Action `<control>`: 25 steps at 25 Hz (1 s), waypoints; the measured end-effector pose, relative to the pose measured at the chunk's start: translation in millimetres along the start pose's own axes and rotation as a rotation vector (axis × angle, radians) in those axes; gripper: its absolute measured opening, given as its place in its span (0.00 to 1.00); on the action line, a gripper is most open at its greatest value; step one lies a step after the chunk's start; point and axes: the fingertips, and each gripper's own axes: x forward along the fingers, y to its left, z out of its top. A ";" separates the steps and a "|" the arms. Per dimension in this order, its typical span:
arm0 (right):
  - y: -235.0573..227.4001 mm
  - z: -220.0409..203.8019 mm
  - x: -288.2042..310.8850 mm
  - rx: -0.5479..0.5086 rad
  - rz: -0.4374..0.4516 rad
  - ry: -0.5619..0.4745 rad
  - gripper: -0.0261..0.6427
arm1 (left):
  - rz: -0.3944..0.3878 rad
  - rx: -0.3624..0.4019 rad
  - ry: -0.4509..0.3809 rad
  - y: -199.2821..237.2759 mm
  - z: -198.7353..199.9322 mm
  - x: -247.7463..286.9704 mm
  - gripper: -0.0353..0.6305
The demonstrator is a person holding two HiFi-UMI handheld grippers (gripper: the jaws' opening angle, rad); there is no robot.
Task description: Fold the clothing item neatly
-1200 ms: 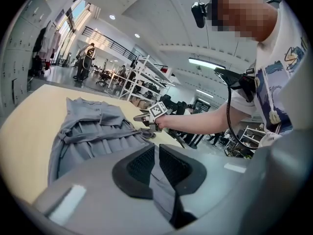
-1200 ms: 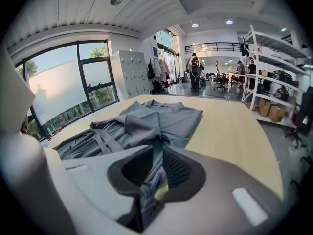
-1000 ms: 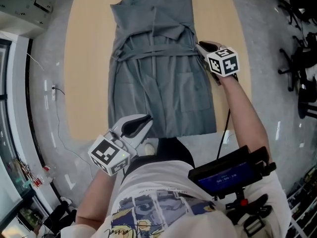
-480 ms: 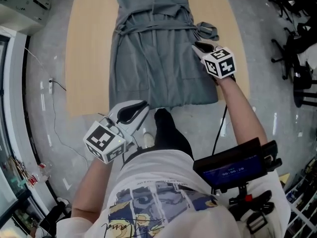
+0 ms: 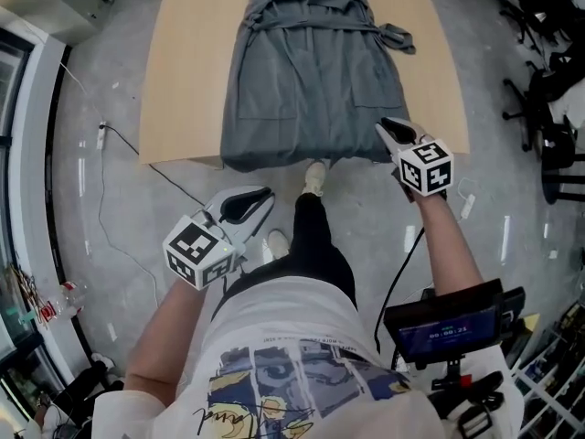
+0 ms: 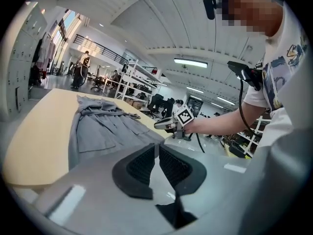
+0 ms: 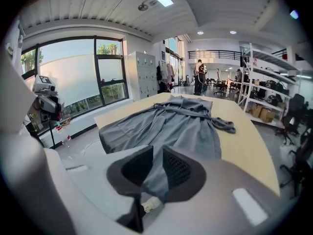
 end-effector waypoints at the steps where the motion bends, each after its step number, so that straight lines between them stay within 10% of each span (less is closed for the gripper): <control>1: 9.2 -10.8 -7.9 0.014 0.001 0.001 0.11 | 0.001 0.001 0.009 -0.9 -8.1 -3.5 0.11; 12: 49.1 -151.2 -50.4 0.129 0.019 0.132 0.23 | 0.036 -0.051 0.164 12.7 -103.4 -4.7 0.22; 25: -47.0 -236.9 -13.4 0.232 -0.075 0.207 0.34 | 0.235 -0.175 0.308 109.1 -187.6 16.6 0.36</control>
